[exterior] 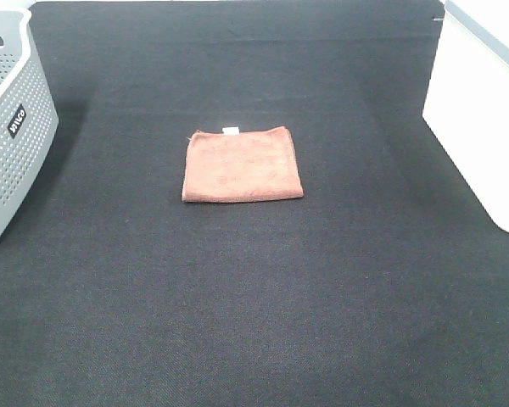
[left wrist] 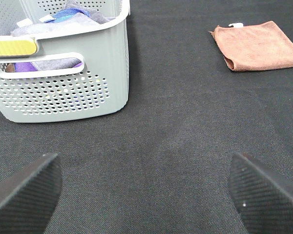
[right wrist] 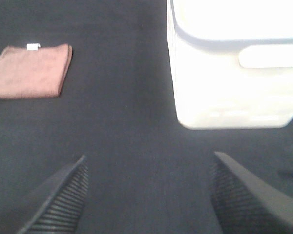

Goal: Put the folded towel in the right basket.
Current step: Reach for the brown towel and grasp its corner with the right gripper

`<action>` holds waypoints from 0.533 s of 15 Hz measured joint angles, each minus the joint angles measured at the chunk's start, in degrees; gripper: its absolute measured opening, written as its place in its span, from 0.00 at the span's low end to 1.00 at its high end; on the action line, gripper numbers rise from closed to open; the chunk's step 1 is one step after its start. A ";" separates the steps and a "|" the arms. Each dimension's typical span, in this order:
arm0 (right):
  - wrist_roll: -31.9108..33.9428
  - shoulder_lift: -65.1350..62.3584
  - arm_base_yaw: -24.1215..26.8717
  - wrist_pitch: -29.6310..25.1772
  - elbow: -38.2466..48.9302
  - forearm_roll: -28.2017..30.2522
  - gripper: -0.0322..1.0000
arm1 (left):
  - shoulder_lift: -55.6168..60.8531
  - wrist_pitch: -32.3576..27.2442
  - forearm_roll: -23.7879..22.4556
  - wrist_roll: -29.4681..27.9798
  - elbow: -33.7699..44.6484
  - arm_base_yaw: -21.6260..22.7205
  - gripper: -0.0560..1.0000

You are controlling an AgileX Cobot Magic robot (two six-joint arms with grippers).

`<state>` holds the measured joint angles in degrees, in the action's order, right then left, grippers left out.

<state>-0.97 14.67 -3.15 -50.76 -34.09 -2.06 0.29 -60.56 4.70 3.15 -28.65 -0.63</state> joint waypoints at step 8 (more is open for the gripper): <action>-0.57 39.88 0.00 5.10 -22.75 -4.01 0.67 | 0.00 0.00 0.00 0.00 0.00 0.00 0.88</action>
<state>-1.55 54.55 -3.15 -45.66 -56.84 -6.07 0.29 -60.56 4.70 3.15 -28.65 -0.63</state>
